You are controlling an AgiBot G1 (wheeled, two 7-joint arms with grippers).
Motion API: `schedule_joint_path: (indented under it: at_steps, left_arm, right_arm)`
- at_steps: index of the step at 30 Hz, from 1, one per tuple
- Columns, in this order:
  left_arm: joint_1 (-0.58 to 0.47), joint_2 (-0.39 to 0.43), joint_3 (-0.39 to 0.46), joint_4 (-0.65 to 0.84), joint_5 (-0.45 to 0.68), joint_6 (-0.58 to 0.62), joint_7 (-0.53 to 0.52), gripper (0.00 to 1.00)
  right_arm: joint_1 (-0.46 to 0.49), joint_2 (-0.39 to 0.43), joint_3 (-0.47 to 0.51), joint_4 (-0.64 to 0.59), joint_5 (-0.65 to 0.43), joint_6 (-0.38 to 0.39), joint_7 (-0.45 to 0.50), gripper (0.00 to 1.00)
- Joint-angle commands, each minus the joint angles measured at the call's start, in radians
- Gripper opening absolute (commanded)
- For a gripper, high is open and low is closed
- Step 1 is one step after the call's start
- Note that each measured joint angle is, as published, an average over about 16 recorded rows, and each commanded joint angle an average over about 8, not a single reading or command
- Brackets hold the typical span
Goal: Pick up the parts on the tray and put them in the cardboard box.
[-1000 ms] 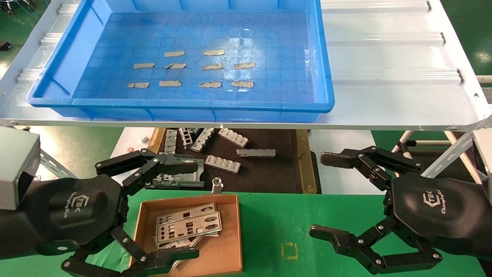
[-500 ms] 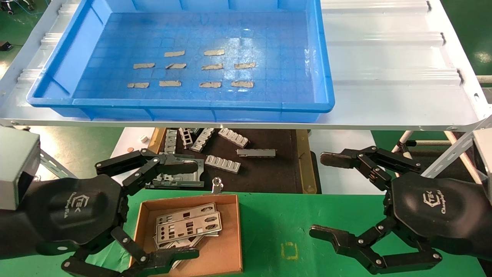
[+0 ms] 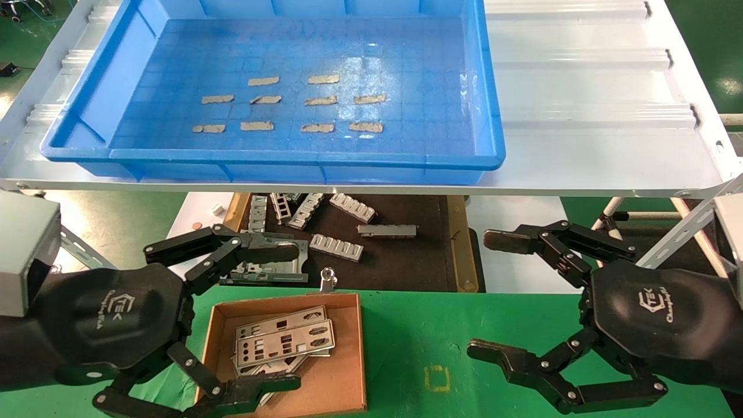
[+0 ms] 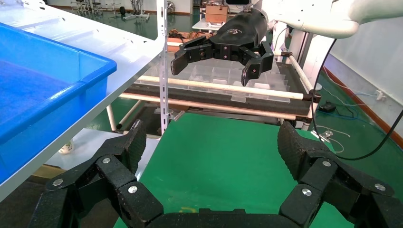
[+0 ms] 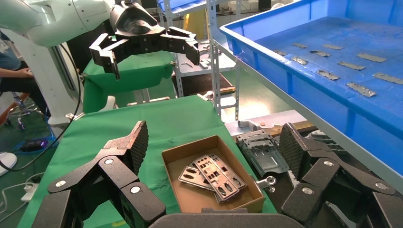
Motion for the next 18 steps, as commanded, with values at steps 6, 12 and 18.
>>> schedule_joint_path:
  at_steps: [6, 12, 18]
  left_arm:
    - [0.000, 0.000, 0.000, 0.000, 0.000, 0.000, 0.000, 1.00]
    - [0.000, 0.000, 0.000, 0.000, 0.000, 0.000, 0.000, 1.00]
    - [0.000, 0.000, 0.000, 0.000, 0.000, 0.000, 0.000, 1.00]
  right_arm:
    - [0.000, 0.000, 0.000, 0.000, 0.000, 0.000, 0.000, 1.00]
    - [0.000, 0.000, 0.000, 0.000, 0.000, 0.000, 0.000, 1.00]
    - [0.000, 0.000, 0.000, 0.000, 0.000, 0.000, 0.000, 1.00]
